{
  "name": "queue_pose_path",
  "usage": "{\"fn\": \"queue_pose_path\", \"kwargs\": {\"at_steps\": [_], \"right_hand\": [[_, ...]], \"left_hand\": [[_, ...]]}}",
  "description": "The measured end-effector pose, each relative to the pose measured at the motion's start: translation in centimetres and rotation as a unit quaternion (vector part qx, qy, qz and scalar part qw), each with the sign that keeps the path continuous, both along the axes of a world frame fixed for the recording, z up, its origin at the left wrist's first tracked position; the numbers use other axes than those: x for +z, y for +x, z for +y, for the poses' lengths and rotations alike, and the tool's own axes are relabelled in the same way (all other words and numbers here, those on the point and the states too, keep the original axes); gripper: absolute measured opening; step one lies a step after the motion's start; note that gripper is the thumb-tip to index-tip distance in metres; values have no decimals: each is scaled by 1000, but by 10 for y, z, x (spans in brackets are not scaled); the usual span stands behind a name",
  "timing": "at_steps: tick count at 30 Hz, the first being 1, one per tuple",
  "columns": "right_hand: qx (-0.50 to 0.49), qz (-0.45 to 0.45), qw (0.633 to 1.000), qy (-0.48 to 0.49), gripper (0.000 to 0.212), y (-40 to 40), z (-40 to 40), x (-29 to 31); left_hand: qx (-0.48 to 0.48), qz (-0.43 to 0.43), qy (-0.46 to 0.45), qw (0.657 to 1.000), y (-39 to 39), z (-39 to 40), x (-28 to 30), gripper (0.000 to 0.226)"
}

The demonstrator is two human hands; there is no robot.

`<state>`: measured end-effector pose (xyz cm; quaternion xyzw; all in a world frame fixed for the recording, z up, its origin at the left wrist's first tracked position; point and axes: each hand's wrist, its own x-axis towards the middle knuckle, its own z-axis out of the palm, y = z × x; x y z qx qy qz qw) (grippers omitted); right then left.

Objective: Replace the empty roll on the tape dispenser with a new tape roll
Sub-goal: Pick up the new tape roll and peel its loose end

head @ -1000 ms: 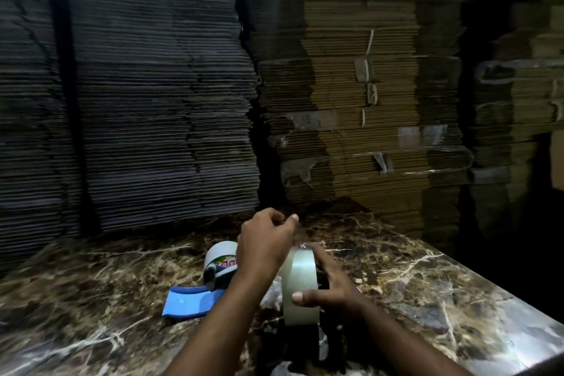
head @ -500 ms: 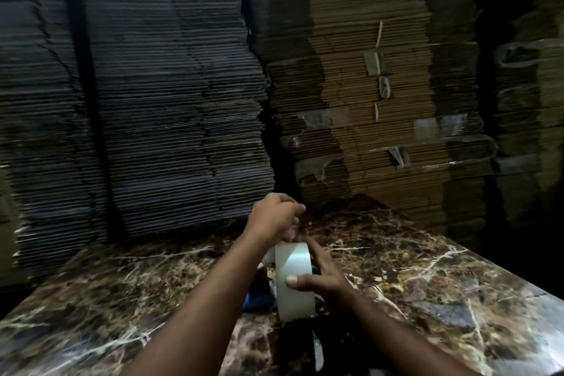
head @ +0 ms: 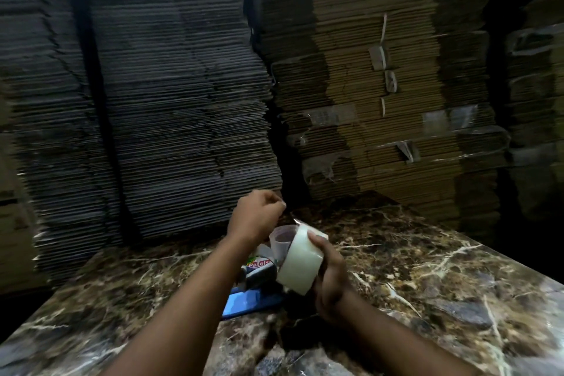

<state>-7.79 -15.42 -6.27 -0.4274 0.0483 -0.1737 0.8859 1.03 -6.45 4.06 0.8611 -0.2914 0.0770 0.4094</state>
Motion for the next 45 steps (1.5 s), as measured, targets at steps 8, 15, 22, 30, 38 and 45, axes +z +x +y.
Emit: {"fn": "queue_pose_path", "kwargs": {"at_steps": [8,15,22,30,38,45], "right_hand": [[7,-49,999,20,48,3,-2,-4],[6,-39,998,-41,64,4,1,-6],[-62,-62,987,-132,67,-1,6,-13],[-107,-56,972,-201,83,-4,4,-17],[-111,-62,969,-209,85,-6,6,-17],[-115,-50,964,-233,87,-10,7,-15]], "left_hand": [[39,7,96,995,15,41,-30,24],[8,63,117,991,9,47,-42,36],[16,116,64,991,2,41,-48,58],[-10,159,-40,986,16,43,-60,37],[-32,242,-186,952,-2,44,-65,21],[-50,321,-317,891,-6,55,-71,20]]}}
